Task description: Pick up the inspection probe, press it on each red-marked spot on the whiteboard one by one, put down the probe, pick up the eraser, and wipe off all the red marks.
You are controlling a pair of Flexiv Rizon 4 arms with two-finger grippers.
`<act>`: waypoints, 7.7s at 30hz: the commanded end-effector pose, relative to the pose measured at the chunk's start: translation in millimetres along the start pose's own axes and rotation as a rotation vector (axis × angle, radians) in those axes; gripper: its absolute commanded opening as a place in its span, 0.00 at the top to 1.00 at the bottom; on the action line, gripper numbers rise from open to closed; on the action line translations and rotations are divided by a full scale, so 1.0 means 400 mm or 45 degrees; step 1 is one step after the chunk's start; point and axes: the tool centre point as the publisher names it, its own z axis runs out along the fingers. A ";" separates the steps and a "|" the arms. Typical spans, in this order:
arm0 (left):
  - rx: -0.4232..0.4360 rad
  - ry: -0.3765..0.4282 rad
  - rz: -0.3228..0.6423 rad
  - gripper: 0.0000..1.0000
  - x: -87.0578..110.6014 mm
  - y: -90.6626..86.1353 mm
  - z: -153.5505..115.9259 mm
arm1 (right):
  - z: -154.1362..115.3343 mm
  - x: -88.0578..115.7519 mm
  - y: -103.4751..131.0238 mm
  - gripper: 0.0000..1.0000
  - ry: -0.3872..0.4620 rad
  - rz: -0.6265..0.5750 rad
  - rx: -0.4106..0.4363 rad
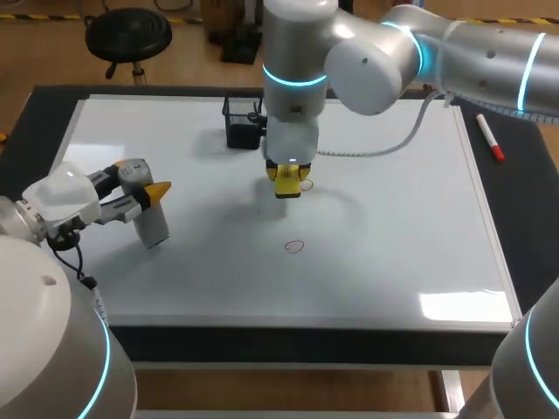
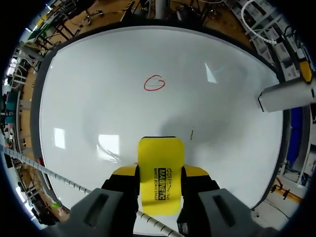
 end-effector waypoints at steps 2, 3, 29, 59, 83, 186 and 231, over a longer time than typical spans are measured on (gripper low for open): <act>-0.005 -0.019 0.003 1.00 0.006 -0.003 0.010 | 0.023 -0.071 0.012 1.00 0.027 -0.044 0.006; -0.005 -0.019 0.003 1.00 0.006 -0.003 0.010 | 0.028 -0.085 0.017 1.00 0.025 -0.061 0.006; -0.005 -0.019 0.003 1.00 0.006 -0.003 0.010 | 0.115 -0.127 0.048 1.00 0.073 -0.143 -0.050; -0.005 -0.019 0.003 1.00 0.006 -0.003 0.010 | 0.005 0.051 0.005 1.00 -0.016 0.100 -0.042; -0.005 -0.019 0.003 1.00 0.006 -0.003 0.010 | -0.014 0.461 -0.154 1.00 -0.019 0.671 -0.040; 0.107 0.994 0.029 1.00 0.117 -0.153 0.577 | -0.012 0.645 -0.209 1.00 0.065 0.908 -0.030; 0.061 1.105 -0.007 1.00 0.291 -0.058 0.752 | -0.012 0.645 -0.209 1.00 0.065 0.908 -0.030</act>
